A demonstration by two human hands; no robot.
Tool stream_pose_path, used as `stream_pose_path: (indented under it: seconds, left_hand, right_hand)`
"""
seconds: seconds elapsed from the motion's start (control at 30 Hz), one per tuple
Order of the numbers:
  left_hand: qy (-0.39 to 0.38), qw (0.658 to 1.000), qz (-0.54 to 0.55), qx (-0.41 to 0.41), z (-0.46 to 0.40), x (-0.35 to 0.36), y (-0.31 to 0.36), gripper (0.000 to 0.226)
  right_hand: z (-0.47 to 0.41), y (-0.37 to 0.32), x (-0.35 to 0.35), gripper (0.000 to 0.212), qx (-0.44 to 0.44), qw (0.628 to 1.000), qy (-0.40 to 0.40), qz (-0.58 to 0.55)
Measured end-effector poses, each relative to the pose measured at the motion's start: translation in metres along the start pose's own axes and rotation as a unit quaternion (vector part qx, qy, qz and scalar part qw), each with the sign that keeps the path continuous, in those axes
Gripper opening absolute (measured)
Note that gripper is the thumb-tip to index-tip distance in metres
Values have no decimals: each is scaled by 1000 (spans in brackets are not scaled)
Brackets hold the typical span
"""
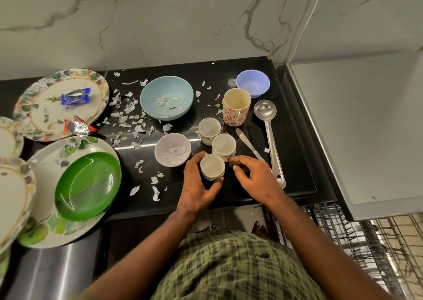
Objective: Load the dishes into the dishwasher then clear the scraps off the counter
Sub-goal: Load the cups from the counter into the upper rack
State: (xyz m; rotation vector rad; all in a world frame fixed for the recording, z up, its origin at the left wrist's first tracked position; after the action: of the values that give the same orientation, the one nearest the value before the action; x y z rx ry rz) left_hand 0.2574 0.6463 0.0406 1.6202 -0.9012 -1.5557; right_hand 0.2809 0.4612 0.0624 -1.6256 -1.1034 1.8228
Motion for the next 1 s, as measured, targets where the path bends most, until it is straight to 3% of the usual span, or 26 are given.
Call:
stream_pose_path:
  seconds: [0.13,0.3,0.47,0.57,0.67,0.73,1.0]
  left_hand:
    - [33,999,27,-17,8,-10,6,80]
    - [11,998,33,46,14,-8,35,82]
    - [-50,993,44,95,12,14,68,84]
    - [-108,986,67,110,13,36,85,82]
    - [-176,975,72,118,19,63,100,82]
    - [-214,965,69,134,25,84,113,81]
    - [-283,941,74,169,55,161,162,75]
  right_hand:
    - [1,4,6,29,7,999,-31,-13]
    - [6,14,1,22,52,994,-30,-89]
    - [35,27,-9,23,128,956,50,-258]
    - [65,42,-19,25,191,906,131,-355]
    - [101,58,-19,27,248,816,190,-487]
    - [125,67,-24,30,259,775,223,-531]
    - [189,107,-42,46,248,632,244,-693]
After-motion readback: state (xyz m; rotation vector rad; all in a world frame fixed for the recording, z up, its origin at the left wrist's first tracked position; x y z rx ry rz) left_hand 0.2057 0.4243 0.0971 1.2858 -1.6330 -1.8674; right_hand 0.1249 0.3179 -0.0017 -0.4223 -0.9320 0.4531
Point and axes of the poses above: each hand's wrist, its own z-axis away from the middle knuckle, its own x-axis out of the palm, y = z × x, the point moved 9 cm from there along -z, towards the middle knuckle, and after that the axes turned 4 degrees about -x, right-handed, at the moved point
